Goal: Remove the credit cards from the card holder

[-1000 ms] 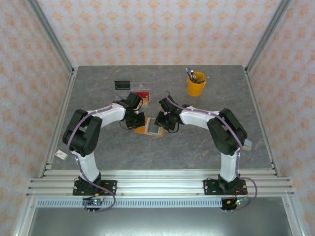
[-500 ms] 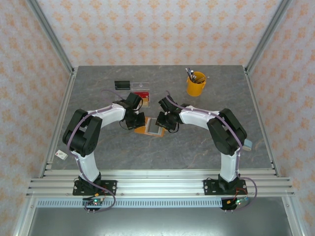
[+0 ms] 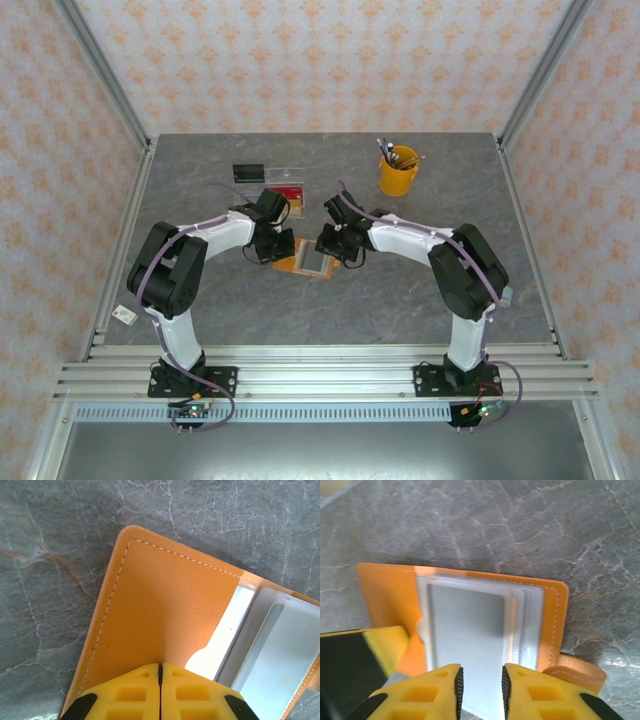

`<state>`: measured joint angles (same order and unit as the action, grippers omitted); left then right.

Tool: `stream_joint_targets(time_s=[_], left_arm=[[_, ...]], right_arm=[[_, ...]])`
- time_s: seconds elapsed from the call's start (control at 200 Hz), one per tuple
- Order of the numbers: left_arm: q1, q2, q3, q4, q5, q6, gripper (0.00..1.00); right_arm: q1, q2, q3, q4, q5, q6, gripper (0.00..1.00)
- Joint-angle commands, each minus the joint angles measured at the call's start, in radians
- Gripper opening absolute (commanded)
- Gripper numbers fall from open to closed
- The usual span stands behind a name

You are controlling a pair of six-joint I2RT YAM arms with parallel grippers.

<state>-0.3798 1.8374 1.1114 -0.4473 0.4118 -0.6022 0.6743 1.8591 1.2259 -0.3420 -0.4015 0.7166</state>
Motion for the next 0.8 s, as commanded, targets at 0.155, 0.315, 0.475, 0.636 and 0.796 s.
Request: stream_joint_targets(time_s=[0.155, 0.315, 0.475, 0.636, 0.796], left_arm=[[-0.002, -0.009, -0.025, -0.012, -0.005, -0.005, 0.08], [-0.002, -0.01, -0.027, -0.014, -0.005, -0.005, 0.08], [-0.002, -0.01, -0.024, -0.012, -0.002, -0.005, 0.08], [-0.002, -0.009, -0.027, -0.011, 0.0, -0.005, 0.08], [-0.002, -0.006, -0.037, -0.007, -0.001, -0.005, 0.08]], right_arm=[[0.004, 0.037, 0.006, 0.011, -0.035, 0.012, 0.28], [0.004, 0.06, 0.021, -0.008, -0.029, 0.01, 0.28], [0.004, 0.075, 0.026, -0.013, -0.026, 0.007, 0.28], [0.003, 0.08, 0.023, 0.02, -0.057, 0.012, 0.27], [0.001, 0.068, -0.002, 0.112, -0.115, 0.029, 0.25]])
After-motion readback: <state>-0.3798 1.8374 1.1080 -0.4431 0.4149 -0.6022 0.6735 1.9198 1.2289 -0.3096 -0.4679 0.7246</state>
